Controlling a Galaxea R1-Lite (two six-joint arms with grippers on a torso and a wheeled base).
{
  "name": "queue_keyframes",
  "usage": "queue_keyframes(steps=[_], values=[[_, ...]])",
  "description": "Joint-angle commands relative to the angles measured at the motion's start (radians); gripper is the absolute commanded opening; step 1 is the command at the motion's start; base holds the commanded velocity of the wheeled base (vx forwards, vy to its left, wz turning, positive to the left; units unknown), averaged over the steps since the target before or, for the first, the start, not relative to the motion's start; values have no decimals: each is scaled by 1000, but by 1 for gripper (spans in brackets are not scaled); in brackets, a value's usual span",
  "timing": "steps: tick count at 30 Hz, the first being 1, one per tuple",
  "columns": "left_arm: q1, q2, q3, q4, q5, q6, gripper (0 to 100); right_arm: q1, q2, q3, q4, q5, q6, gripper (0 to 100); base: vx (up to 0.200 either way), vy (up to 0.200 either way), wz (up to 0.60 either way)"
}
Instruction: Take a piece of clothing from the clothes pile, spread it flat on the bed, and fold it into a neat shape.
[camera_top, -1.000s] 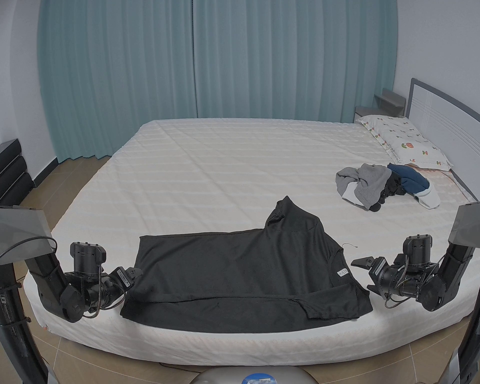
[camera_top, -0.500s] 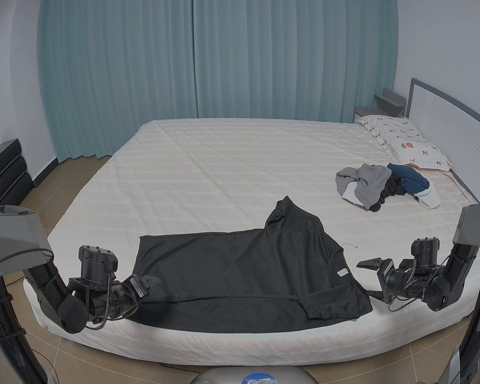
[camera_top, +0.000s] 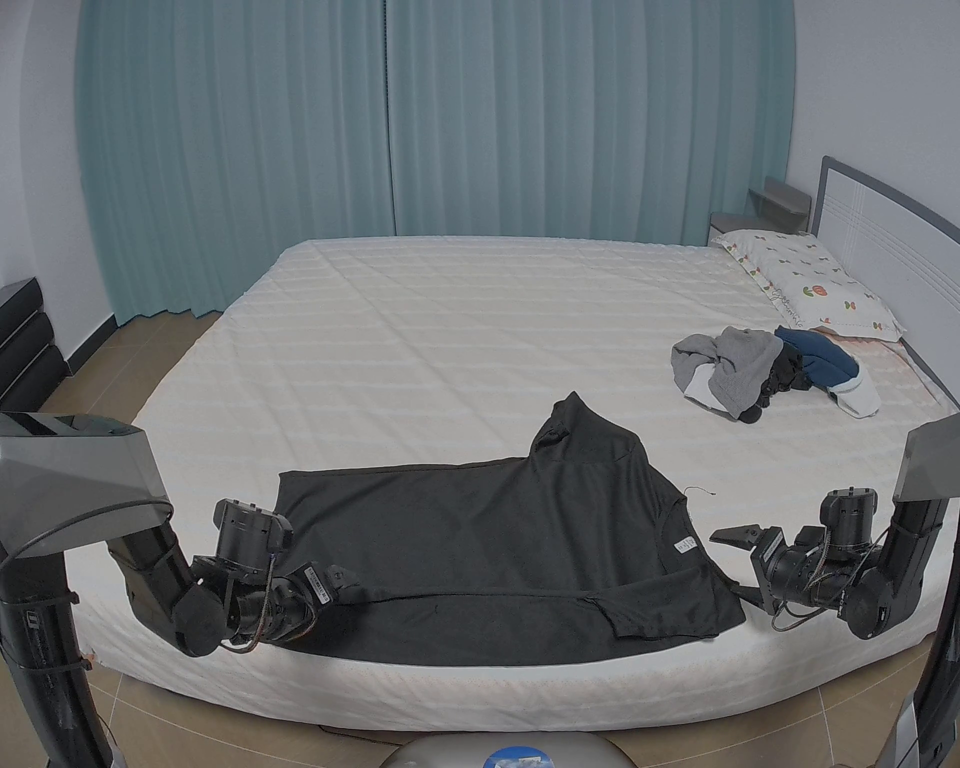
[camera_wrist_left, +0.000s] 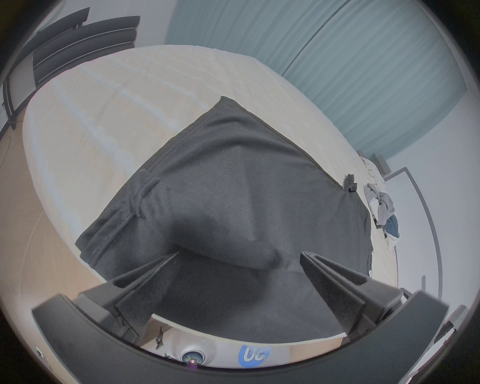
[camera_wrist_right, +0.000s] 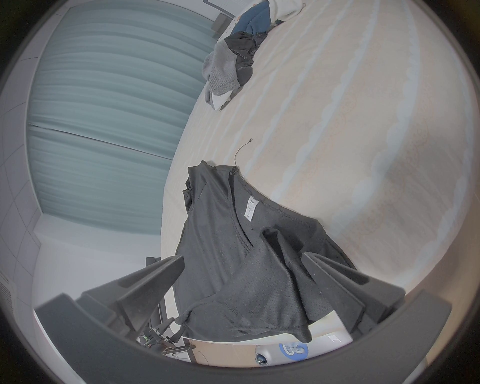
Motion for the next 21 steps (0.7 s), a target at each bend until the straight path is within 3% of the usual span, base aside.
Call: queue_keyframes(steps=[1,11,21], values=[[20,49,-78,41,4,-8,100,1,10,5,-3,0,0,100,0,0,0],[132,59,-175,41,4,-88,100,3,12,6,-3,0,-2,100,0,0,0],[181,46,-196,33,5,-160,100,3,12,11,-3,0,-6,100,0,0,0]])
